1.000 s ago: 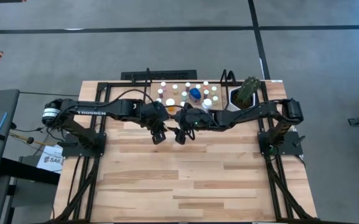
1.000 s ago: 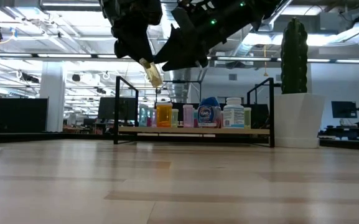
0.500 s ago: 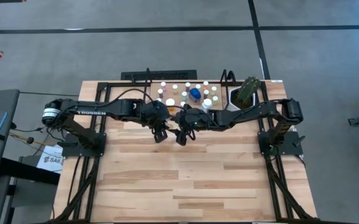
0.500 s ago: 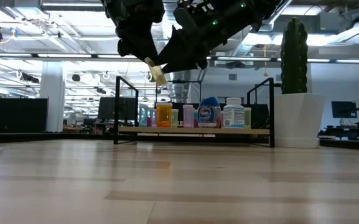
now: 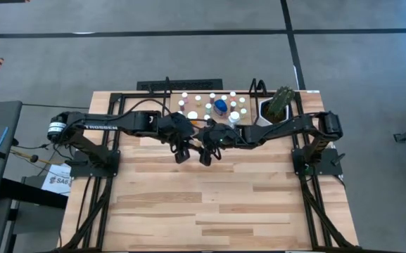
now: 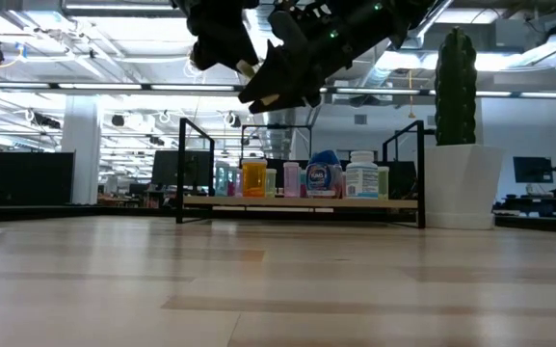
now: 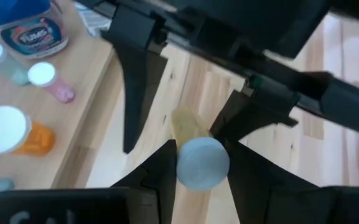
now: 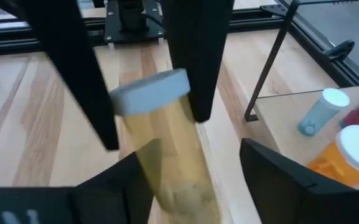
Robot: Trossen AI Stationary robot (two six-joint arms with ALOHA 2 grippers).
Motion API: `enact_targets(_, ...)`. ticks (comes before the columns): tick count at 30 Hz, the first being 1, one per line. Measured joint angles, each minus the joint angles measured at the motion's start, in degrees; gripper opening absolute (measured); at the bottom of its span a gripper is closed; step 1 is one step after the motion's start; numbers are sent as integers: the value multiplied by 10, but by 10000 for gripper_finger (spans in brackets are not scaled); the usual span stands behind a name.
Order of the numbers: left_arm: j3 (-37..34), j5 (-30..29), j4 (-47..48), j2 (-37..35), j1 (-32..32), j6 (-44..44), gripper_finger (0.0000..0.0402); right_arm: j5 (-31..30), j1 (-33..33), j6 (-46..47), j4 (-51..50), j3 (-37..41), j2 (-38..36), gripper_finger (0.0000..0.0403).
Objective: Pick and place medicine bottles onto shelf by color
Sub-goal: Put the yellow pill bottle on the shelf
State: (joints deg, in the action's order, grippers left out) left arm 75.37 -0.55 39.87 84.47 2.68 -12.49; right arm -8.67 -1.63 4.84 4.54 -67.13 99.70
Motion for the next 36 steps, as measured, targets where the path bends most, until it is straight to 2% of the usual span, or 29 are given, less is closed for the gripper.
enact_targets(8, 0, -18, 16, 0, -1, -6, 105, 0, 1, -5, 0, 0, 0, 160)
enact_targets(13, 0, -20, 0, 0, -1, -6, 110, 1, 2, -8, -4, 0, 0, 126)
enact_targets(20, 0, -61, -34, 0, -1, 20, 165, -2, -1, -2, -10, 0, -3, 119)
enact_targets(26, 0, -80, -93, 0, -1, 47, 213, -2, -20, -4, -58, 0, -48, 119)
enact_targets(33, -1, -149, -152, -14, -1, 79, 226, -2, -56, -6, -176, 0, -134, 119)
enact_targets(36, -1, -151, -169, -22, 3, 88, 226, -4, -69, -7, -200, 0, -163, 117)
